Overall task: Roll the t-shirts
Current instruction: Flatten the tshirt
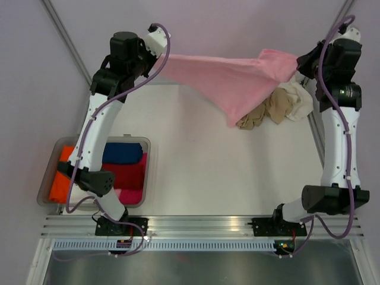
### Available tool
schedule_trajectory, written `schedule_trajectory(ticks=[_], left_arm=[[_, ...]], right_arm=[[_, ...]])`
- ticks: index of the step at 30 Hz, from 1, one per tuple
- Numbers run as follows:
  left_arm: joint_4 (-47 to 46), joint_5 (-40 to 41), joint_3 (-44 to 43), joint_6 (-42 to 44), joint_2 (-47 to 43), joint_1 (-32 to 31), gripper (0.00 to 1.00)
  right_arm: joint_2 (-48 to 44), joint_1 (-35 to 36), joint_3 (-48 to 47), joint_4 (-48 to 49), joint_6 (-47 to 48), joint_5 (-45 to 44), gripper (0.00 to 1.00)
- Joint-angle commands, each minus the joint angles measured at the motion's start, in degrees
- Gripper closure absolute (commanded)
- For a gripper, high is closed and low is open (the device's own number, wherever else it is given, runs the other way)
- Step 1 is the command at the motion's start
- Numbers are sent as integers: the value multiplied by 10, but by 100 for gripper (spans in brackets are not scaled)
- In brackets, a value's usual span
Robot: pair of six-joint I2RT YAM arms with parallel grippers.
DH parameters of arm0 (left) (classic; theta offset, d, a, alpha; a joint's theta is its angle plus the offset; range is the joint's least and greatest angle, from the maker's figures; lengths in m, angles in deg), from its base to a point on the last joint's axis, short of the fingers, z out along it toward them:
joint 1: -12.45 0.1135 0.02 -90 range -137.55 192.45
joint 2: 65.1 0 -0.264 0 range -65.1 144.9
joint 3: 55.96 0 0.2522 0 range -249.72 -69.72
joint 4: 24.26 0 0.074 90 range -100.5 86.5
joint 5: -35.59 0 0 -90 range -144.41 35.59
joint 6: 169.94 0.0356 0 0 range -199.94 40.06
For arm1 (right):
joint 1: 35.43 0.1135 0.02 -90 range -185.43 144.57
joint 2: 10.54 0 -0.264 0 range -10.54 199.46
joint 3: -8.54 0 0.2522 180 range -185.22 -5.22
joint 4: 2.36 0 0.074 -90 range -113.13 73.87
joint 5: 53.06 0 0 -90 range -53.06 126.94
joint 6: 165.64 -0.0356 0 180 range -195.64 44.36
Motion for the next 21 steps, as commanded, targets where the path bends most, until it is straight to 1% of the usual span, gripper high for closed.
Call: schedule_trajectory(ticks=[1, 3, 4, 5, 6, 7, 9, 10, 12, 13, 16, 17, 18, 21], left_arm=[[12, -30, 159, 36, -77, 6, 98], [9, -57, 238, 50, -119, 5, 98], [8, -83, 312, 56, -155, 5, 98], [8, -93, 348, 66, -170, 5, 98], [8, -104, 382, 72, -183, 5, 98], [8, -124, 445, 77, -209, 5, 98], [8, -140, 502, 92, -232, 5, 98], [9, -154, 552, 96, -243, 4, 98], [10, -171, 597, 103, -268, 3, 98], [15, -192, 632, 110, -280, 3, 98], [34, -234, 683, 127, -290, 1, 98], [42, -243, 692, 132, -290, 0, 98], [57, -262, 707, 138, -290, -4, 98], [77, -291, 729, 159, -290, -9, 98]], right_arm=[[-92, -5, 167, 5, -16, -17, 100], [-142, -6, 251, 12, -26, -25, 100], [-184, -5, 327, 11, -30, -26, 100], [-206, -5, 362, 6, -35, -26, 100], [-246, -5, 398, 3, -46, -26, 100], [-265, -5, 461, -6, -54, -17, 100], [-316, -5, 516, -19, -77, -6, 100], [-330, -5, 562, -36, -85, -1, 100], [-375, -5, 605, -50, -119, 0, 100], [-390, -5, 645, -62, -134, -5, 100], [-447, -6, 719, -83, -194, -3, 100], [-471, -5, 734, -89, -205, 1, 100], [-482, -5, 763, -97, -227, 5, 100], [-505, -5, 799, -110, -247, -3, 98]])
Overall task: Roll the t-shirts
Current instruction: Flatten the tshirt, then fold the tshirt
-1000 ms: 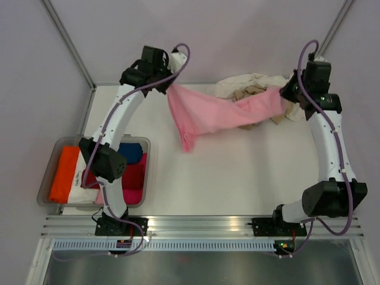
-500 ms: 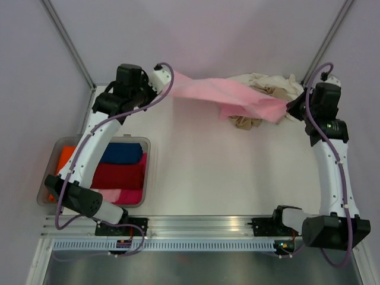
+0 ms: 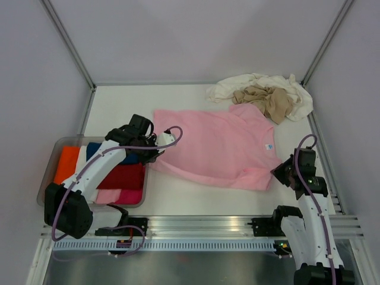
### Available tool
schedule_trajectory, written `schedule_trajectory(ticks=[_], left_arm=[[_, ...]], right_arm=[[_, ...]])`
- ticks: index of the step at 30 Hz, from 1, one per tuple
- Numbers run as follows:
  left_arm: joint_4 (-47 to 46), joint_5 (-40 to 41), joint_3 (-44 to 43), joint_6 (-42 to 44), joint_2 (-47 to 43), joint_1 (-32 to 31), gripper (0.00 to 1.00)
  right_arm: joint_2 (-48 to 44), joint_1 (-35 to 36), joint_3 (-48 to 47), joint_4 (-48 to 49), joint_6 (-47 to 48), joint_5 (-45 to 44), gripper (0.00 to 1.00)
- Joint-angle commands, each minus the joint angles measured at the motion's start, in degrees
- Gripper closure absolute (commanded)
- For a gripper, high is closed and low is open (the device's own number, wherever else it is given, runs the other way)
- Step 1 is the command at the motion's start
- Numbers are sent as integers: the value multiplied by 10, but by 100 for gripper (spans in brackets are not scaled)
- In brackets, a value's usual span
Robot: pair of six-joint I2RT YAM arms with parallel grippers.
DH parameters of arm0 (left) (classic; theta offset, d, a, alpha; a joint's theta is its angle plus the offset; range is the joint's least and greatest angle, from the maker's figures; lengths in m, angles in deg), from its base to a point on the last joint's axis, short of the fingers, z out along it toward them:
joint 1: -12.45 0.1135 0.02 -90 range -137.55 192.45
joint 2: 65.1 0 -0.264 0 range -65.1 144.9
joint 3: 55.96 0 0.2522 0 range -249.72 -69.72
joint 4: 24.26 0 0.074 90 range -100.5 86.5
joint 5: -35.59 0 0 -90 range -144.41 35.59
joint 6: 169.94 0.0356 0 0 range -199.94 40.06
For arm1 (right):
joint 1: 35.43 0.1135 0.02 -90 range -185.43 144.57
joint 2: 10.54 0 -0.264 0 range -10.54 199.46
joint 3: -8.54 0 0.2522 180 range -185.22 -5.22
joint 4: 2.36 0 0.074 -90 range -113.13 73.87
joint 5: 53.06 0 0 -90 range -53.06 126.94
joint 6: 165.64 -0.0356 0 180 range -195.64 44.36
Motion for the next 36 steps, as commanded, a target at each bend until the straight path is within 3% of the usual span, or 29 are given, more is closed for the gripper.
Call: schedule_trajectory(ticks=[1, 9, 11, 12, 13, 16, 24, 31, 36], left_arm=[[32, -74, 20, 55, -13, -10, 98], [52, -75, 33, 62, -18, -12, 98], [52, -72, 38, 63, -21, -11, 98], [52, -72, 39, 63, -21, -12, 98], [50, -73, 40, 60, -19, -11, 98], [44, -82, 36, 43, -1, -12, 98], [43, -89, 9, 17, 39, -12, 98], [50, -66, -24, -9, 111, -12, 98], [86, -92, -22, -32, 118, -12, 98]], right_arm=[[-17, -1, 28, -20, -63, -7, 96], [-1, -1, 22, -38, -32, -52, 93], [-5, -1, 34, -28, -28, -52, 84], [-5, -1, 40, -21, -27, -50, 69], [-4, -2, 46, -14, -26, -49, 61], [12, -1, 42, -2, -13, -64, 51], [33, -1, -45, -22, 44, -89, 48], [182, -1, -8, -16, 27, -54, 45], [208, -1, -46, -31, 26, -42, 52]])
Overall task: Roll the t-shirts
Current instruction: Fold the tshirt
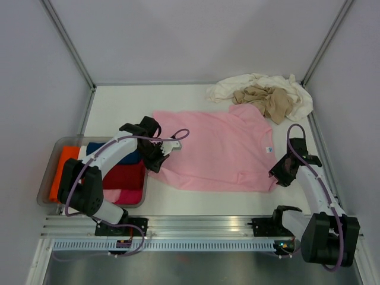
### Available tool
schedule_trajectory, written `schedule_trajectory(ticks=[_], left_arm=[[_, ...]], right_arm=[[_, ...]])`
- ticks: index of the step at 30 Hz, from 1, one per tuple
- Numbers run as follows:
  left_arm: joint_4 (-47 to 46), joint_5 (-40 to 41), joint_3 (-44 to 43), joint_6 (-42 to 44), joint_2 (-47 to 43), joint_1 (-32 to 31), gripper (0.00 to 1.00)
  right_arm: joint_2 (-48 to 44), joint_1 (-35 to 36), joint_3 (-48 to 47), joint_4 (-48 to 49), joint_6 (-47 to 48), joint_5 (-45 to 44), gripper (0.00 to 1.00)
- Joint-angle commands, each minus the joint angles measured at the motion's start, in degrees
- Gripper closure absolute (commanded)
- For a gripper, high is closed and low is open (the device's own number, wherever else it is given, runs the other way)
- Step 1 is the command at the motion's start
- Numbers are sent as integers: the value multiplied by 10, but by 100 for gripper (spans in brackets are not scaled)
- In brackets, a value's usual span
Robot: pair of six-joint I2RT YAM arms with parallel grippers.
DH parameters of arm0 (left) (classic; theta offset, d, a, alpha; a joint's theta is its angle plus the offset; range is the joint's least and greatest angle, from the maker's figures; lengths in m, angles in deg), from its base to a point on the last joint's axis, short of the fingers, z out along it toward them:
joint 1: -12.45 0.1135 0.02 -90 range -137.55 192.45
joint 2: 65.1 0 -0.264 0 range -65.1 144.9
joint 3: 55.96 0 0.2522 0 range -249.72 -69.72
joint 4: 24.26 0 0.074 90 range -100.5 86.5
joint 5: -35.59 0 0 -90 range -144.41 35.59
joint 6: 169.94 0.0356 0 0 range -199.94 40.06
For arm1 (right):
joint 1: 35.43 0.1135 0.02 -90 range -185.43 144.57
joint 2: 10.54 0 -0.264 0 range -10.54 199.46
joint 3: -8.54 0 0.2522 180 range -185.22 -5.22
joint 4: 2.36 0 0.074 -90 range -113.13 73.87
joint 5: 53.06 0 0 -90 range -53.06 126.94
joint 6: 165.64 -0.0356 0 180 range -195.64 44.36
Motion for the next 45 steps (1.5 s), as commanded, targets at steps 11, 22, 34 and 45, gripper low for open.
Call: schedule_trajectory(ticks=[11, 22, 34, 45], left_arm=[[66, 2, -2, -24, 8, 0, 98], [74, 19, -46, -39, 26, 0, 98], [45, 132, -103, -91, 95, 14, 98], [16, 178, -122, -102, 140, 15, 98]], right_arm=[[66, 0, -16, -21, 1, 59, 55], [80, -1, -75, -34, 23, -24, 100], [93, 12, -139, 74, 101, -11, 100], [173, 33, -146, 211, 127, 27, 100]])
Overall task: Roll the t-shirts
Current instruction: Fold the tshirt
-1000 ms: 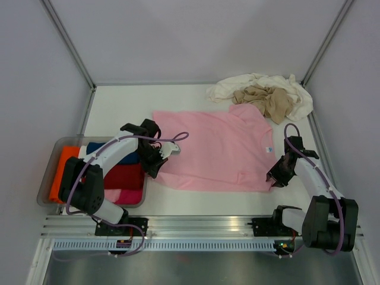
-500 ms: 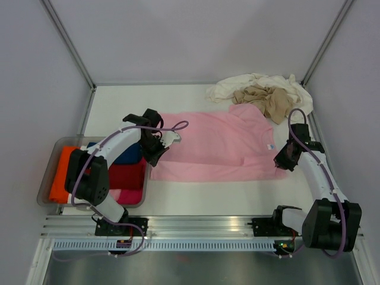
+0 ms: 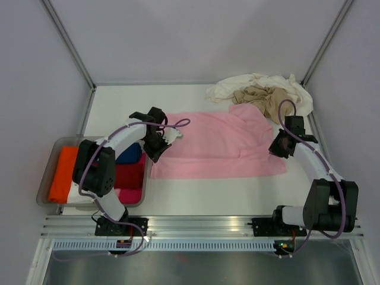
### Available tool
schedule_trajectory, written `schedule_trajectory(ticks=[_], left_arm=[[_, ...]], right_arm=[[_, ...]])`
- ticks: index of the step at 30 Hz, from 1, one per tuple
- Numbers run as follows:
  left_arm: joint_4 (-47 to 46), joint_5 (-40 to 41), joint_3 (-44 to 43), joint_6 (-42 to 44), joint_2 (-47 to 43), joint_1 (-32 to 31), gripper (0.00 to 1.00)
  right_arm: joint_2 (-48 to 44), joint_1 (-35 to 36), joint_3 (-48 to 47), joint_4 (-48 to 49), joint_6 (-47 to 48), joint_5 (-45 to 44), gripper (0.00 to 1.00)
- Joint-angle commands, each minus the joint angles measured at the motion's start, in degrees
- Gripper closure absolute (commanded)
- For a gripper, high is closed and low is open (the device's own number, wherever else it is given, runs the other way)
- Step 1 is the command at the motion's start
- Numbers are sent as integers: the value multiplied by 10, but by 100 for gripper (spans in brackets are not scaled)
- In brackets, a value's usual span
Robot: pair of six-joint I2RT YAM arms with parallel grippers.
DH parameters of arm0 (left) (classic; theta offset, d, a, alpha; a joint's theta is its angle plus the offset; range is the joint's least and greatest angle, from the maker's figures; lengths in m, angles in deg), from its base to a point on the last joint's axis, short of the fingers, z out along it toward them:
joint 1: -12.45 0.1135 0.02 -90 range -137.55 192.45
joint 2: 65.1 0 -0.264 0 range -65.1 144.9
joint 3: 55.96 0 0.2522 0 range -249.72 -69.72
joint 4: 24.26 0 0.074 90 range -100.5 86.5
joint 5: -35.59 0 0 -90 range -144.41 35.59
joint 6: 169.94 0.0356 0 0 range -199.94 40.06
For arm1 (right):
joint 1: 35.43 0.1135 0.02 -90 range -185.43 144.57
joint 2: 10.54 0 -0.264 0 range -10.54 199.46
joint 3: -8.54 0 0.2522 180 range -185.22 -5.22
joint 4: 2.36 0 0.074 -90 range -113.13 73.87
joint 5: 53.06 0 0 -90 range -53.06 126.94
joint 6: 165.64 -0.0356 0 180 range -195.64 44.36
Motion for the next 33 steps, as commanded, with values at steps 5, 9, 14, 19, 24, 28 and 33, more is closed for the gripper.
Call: schedule_trajectory(ticks=[5, 9, 14, 19, 24, 28, 33], left_arm=[[-13, 74, -9, -18, 25, 10, 98], [-17, 83, 0, -25, 33, 13, 98], [-20, 103, 9, -28, 32, 17, 98], [-20, 141, 9, -33, 35, 21, 98], [-20, 184, 13, -59, 57, 23, 98], [-20, 194, 12, -71, 73, 24, 98], [-18, 153, -2, -67, 75, 23, 88]], right_arm=[[35, 17, -23, 86, 16, -36, 100], [48, 18, -15, 108, 10, -26, 100], [65, 18, -15, 133, 4, -37, 100], [83, 18, -28, 140, 17, -48, 100], [92, 18, -21, 153, 22, -38, 100], [96, 17, -16, 167, 20, -45, 100], [125, 17, -43, 135, 30, -56, 52]])
